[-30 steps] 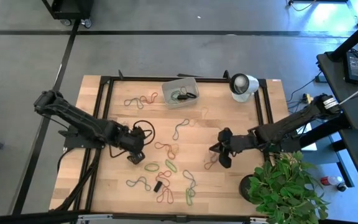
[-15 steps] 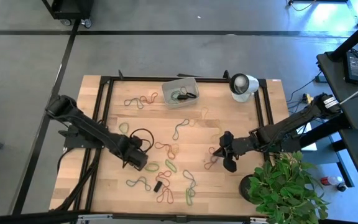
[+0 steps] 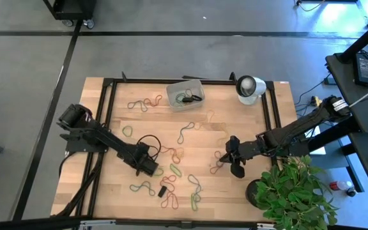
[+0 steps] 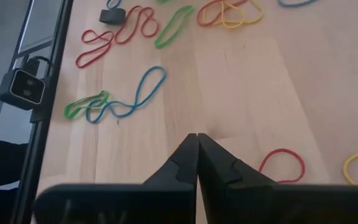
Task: Pick and place rubber bands into bin
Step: Put the top black rubber band into the gray bin
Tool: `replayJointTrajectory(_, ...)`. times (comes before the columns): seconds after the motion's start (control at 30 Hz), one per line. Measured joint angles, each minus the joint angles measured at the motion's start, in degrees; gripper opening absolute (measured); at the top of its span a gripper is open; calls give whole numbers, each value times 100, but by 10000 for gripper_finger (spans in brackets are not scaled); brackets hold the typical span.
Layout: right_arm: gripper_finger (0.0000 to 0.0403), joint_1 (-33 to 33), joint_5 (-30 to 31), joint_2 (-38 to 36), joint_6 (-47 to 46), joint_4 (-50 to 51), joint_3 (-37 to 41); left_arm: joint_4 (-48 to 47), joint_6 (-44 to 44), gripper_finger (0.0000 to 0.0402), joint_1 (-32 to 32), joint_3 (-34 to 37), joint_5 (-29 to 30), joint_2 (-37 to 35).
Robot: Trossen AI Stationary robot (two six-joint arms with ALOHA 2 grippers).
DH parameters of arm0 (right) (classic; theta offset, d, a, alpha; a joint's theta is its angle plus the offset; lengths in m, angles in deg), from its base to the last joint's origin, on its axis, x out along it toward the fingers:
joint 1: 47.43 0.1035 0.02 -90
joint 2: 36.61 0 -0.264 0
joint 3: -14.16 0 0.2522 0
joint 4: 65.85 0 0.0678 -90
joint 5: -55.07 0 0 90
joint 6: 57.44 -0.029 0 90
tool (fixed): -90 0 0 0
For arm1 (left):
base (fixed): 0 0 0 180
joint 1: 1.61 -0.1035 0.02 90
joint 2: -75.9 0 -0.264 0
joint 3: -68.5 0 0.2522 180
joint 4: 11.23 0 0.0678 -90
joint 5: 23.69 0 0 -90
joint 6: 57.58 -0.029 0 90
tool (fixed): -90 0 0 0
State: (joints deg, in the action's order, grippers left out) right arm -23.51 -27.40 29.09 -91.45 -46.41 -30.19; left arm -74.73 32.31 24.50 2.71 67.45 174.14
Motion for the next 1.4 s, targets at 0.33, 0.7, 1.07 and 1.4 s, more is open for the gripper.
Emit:
replayJointTrajectory(0.33, 10, 181, -9, 2, 16, 36, 0, 113, 110, 5, 6, -379, 9, 82)
replayJointTrajectory(0.7, 10, 267, 173, 4, 18, 67, 0, -538, -701, 3, -346, -1308, 1302, -505)
replayJointTrajectory(1.07, 10, 250, 714, 4, 141, 65, 0, -385, -3528, 3, -1867, -2268, 2051, -780)
replayJointTrajectory(1.4, 10, -33, 1719, 4, -38, 63, -2, 1098, -6986, 2, -4011, -2675, 1295, -572)
